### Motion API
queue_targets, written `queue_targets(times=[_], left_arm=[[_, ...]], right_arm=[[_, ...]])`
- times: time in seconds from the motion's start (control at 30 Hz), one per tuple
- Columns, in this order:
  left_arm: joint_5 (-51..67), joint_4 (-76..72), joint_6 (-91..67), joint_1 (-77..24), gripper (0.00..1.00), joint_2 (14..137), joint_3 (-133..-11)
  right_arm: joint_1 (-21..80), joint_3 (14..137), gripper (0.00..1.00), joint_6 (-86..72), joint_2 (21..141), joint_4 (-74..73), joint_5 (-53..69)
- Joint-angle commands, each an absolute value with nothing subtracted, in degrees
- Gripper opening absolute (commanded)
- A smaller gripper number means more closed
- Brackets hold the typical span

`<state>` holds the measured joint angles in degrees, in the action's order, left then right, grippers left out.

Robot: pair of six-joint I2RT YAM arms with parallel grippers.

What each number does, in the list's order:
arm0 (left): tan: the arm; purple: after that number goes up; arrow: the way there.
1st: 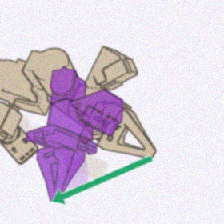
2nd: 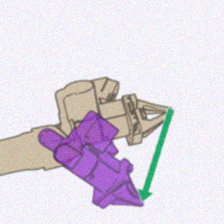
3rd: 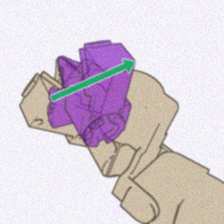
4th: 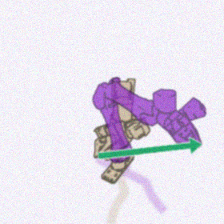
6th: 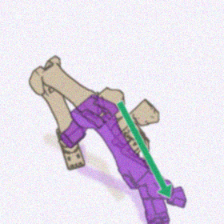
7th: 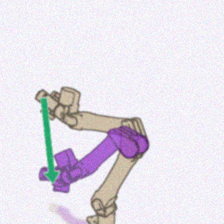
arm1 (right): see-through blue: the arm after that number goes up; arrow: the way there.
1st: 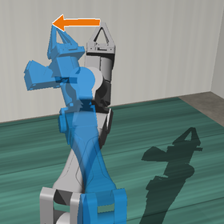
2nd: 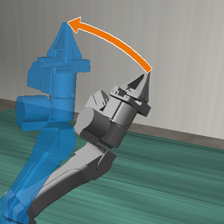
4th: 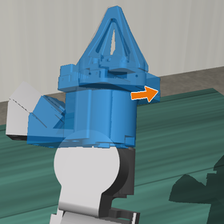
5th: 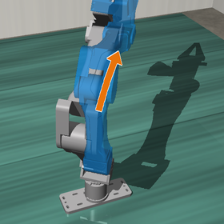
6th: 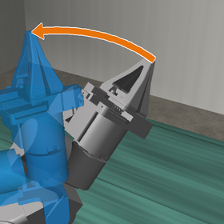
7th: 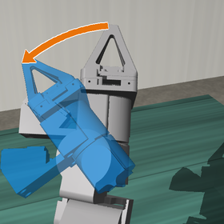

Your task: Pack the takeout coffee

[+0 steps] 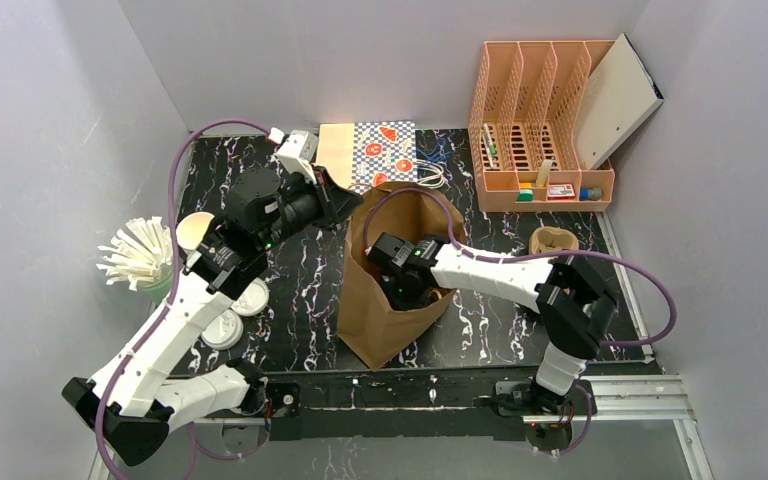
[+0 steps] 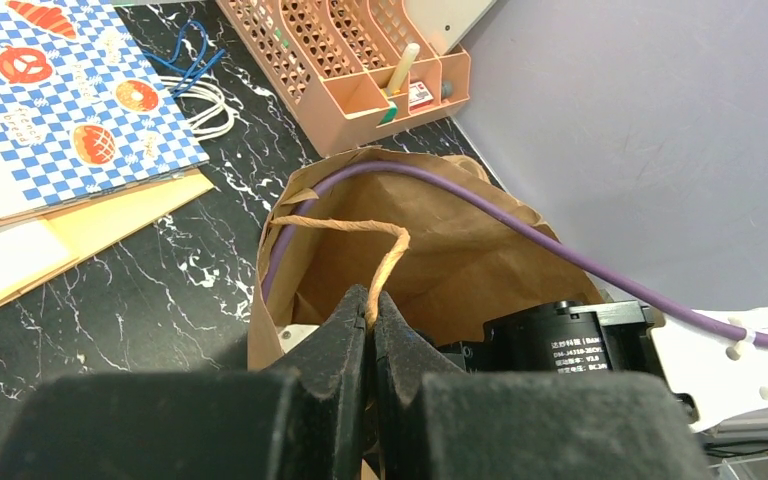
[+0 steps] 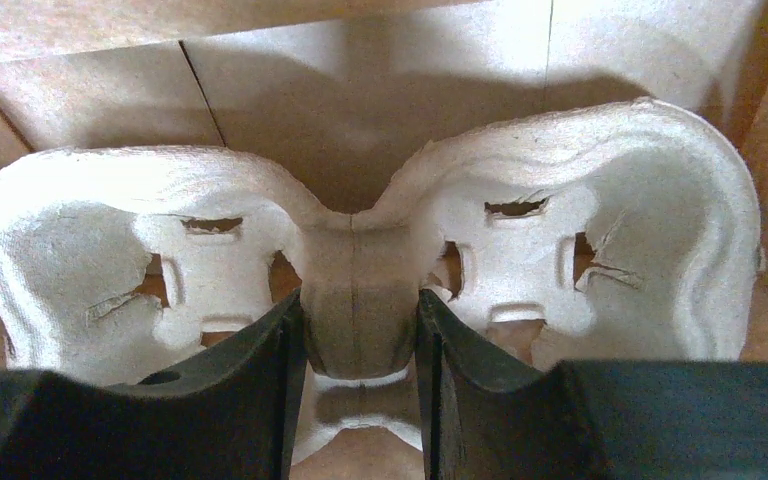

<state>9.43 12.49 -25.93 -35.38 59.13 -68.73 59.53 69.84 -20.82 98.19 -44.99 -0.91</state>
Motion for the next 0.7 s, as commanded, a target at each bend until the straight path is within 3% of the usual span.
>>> queue_targets(times=[0.0,0.23,0.5,0.63,0.67], left_arm=[[9.1,11.8,-25.1,-35.4,0.0,56.5,-71.4],[10.8,12.0,-25.8,-35.4,0.0,57.3,-70.9],[9.9,13.1,-25.4,-35.4,0.0,56.8,-70.3],[9.2,14.3,-24.6,-35.4,0.0,57.4,-70.2],[9.0,14.7,-24.2,-35.4,0.0,57.5,-70.1]], right_arm=[[59.1,74.1,0.44,-22.7,96.3,-52.6,-2.4],[59.2,78.1,0.68,-22.9,94.3,-54.9,-3.0],[59.1,81.0,0.83,-22.6,92.9,-56.2,-3.5],[59.2,82.2,0.84,-22.2,91.8,-56.0,-3.6],[59.2,82.3,0.79,-22.1,91.6,-55.9,-3.6]])
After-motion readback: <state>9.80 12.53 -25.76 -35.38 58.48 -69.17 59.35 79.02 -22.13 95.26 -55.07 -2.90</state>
